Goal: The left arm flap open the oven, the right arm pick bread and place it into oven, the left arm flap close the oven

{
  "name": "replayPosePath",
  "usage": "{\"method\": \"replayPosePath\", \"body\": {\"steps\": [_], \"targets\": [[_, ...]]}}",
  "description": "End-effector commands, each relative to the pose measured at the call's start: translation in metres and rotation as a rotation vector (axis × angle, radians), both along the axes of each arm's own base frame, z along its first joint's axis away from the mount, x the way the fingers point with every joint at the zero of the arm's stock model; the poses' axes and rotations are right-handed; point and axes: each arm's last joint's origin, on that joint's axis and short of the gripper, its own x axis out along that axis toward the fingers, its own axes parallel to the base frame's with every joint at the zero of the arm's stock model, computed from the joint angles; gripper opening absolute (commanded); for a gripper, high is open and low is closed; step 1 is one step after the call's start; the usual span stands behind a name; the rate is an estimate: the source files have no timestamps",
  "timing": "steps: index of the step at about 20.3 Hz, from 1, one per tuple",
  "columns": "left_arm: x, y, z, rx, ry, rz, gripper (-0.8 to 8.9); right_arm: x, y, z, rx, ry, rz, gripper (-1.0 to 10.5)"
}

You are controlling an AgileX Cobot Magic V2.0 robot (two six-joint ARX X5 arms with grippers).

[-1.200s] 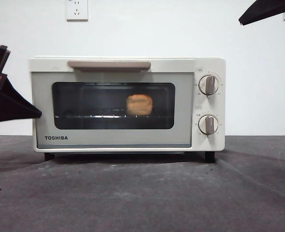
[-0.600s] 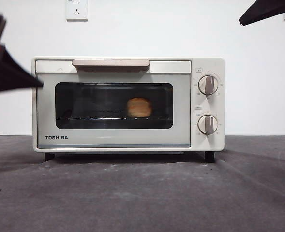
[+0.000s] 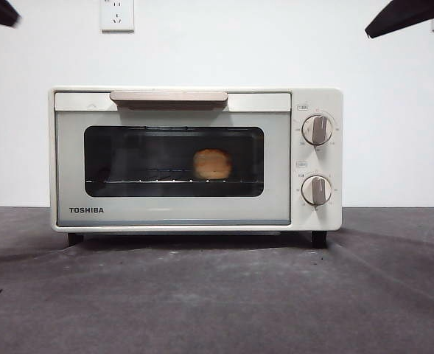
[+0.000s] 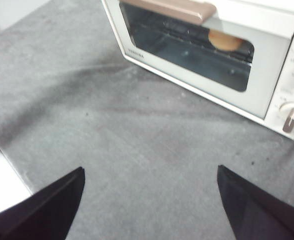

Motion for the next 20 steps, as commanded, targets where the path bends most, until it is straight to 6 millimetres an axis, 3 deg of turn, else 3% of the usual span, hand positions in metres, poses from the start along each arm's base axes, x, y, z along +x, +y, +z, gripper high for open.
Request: {"method": "replayPosePath", "body": {"steps": [1,5,9,14,20], "targets": [[-0.016,0.002,0.007,0.136,-0.035,0.025,0.16,0.0,0.002,0.004,0.011,-0.012,0.002,4.2],[-0.034,0.005,0.009,0.176,-0.048,0.017,0.16,0.001,0.001,0.004,0.0,-0.024,-0.028,4.2],[-0.039,0.006,0.01,0.174,-0.061,0.018,0.18,0.002,0.001,0.004,-0.013,-0.037,-0.06,4.1],[-0.04,0.006,0.011,0.173,-0.068,0.019,0.19,0.002,0.001,0.005,-0.01,-0.054,-0.065,0.0],[-0.04,0.006,0.011,0.173,-0.068,0.019,0.19,0.003,0.002,0.008,0.016,-0.082,-0.063,0.1]]}}
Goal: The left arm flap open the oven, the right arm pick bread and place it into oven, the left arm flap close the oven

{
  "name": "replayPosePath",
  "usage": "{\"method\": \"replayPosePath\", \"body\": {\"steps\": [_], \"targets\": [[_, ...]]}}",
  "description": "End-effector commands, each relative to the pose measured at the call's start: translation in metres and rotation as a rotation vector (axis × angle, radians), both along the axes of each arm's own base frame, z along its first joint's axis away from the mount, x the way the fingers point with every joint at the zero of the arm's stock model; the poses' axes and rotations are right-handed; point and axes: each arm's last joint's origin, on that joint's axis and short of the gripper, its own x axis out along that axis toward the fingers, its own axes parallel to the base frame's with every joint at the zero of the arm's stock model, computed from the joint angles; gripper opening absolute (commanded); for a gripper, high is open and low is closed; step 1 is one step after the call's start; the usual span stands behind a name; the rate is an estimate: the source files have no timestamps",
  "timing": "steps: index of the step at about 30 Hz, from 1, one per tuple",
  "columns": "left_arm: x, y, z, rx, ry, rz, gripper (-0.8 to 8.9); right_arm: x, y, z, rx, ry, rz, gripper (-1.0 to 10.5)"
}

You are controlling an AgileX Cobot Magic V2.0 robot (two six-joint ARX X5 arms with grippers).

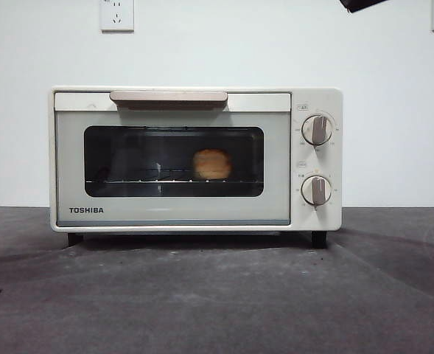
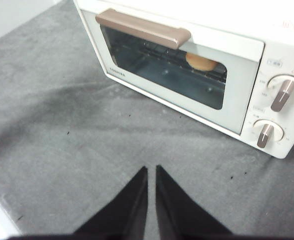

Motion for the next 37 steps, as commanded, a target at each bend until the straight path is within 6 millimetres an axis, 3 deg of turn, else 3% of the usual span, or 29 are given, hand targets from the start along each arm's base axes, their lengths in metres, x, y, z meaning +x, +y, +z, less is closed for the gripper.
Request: {"method": "replayPosePath", "body": {"steps": [1,21,24,28,33,37], "targets": [[-0.001,0.0,0.007,0.01,-0.04,-0.004,0.19,0.0,0.002,0.004,0.011,-0.019,0.01,0.1],[-0.002,0.0,0.007,0.021,-0.052,-0.01,0.19,0.0,0.002,0.004,0.011,-0.02,0.009,0.1],[-0.007,0.002,0.013,0.093,-0.183,-0.024,0.19,0.0,0.002,0.004,0.011,-0.02,0.009,0.1],[-0.01,0.009,0.021,0.114,-0.408,0.122,0.19,0.0,0.002,0.004,0.011,-0.02,0.009,0.1],[-0.013,0.016,0.005,0.127,-0.587,0.304,0.19,0.0,0.002,0.004,0.011,-0.02,0.01,0.1],[-0.013,0.02,-0.025,0.146,-0.597,0.4,0.19,0.0,0.002,0.004,0.011,-0.02,0.009,0.1]]}}
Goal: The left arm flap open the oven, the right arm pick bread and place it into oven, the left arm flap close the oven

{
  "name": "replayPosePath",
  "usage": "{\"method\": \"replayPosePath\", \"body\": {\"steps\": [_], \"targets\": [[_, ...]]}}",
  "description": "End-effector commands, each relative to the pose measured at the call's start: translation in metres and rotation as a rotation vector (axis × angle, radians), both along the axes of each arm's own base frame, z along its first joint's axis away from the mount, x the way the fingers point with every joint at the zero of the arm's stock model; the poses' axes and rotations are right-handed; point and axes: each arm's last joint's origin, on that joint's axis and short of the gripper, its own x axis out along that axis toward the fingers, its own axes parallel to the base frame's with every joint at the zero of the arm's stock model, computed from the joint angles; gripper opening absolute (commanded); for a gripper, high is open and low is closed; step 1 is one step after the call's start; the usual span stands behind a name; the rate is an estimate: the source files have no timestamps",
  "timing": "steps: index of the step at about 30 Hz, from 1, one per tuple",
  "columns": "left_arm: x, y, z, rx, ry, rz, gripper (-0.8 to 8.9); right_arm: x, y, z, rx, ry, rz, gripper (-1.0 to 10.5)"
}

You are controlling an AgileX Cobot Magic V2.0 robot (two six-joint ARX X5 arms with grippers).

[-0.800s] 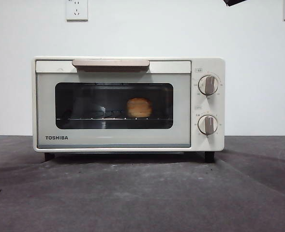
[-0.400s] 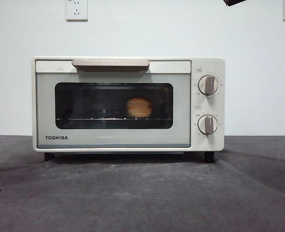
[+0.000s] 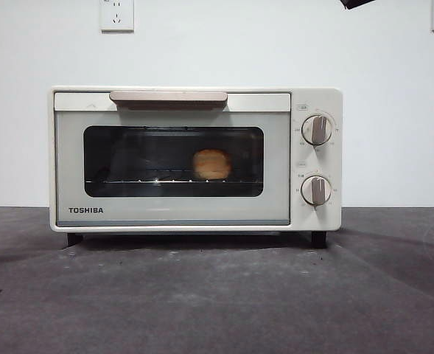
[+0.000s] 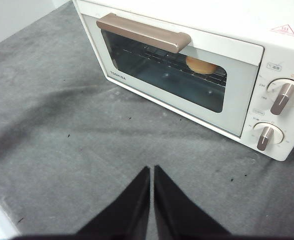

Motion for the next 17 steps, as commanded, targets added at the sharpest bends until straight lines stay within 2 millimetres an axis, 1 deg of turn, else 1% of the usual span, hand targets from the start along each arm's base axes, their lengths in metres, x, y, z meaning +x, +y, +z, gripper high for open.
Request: {"method": "replayPosePath", "body": {"steps": [1,7,10,13,17], "targets": [[0.0,0.002,-0.02,0.009,0.007,0.042,0.19,0.0,0.002,0.004,0.007,-0.016,0.009,0.1],[0.005,0.005,-0.072,0.01,0.091,0.07,0.19,0.0,0.002,0.004,0.007,-0.016,0.009,0.1],[0.006,0.005,-0.093,0.01,0.121,0.072,0.19,0.0,0.002,0.004,0.007,-0.016,0.009,0.1],[0.007,0.005,-0.106,0.011,0.139,0.072,0.19,0.0,0.002,0.004,0.007,-0.016,0.009,0.1],[0.007,0.005,-0.116,0.012,0.146,0.072,0.19,0.0,0.002,0.004,0.007,-0.016,0.009,0.1]]}}
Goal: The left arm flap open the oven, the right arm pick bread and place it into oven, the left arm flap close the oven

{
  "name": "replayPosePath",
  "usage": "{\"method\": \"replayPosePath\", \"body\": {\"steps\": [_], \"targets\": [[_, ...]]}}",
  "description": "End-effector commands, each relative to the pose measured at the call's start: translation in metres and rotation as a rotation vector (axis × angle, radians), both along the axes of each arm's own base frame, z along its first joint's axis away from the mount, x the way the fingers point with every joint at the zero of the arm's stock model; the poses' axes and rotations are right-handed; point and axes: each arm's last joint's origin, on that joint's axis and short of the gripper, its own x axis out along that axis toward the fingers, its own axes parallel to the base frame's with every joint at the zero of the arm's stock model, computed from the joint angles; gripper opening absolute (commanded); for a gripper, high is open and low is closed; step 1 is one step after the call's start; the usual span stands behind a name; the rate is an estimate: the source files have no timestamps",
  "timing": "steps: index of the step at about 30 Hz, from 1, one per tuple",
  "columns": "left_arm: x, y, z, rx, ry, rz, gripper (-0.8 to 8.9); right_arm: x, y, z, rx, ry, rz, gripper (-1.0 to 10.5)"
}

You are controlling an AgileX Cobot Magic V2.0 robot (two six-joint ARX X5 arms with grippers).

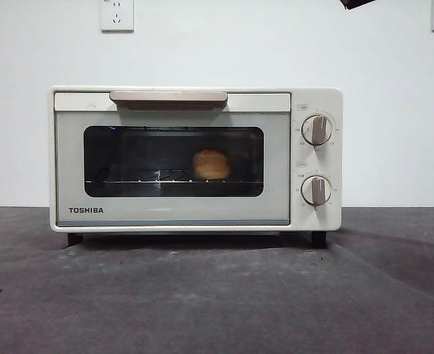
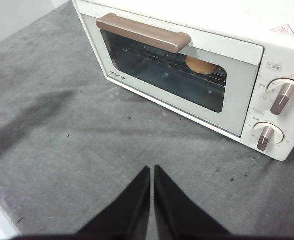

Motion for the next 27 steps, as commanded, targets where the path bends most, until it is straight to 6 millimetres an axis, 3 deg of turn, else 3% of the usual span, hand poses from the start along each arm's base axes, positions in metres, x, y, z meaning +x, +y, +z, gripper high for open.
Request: {"method": "replayPosePath", "body": {"steps": [1,15,27], "targets": [[0.0,0.0,-0.004,0.01,-0.013,0.007,0.19,0.0,0.002,0.004,0.007,-0.016,0.009,0.1],[0.005,0.0,-0.034,0.019,0.098,0.005,0.19,0.0,0.002,0.004,0.007,-0.016,0.009,0.1],[0.004,0.0,-0.034,0.019,0.1,0.003,0.19,0.0,0.002,0.004,0.007,-0.016,0.009,0.1]]}}
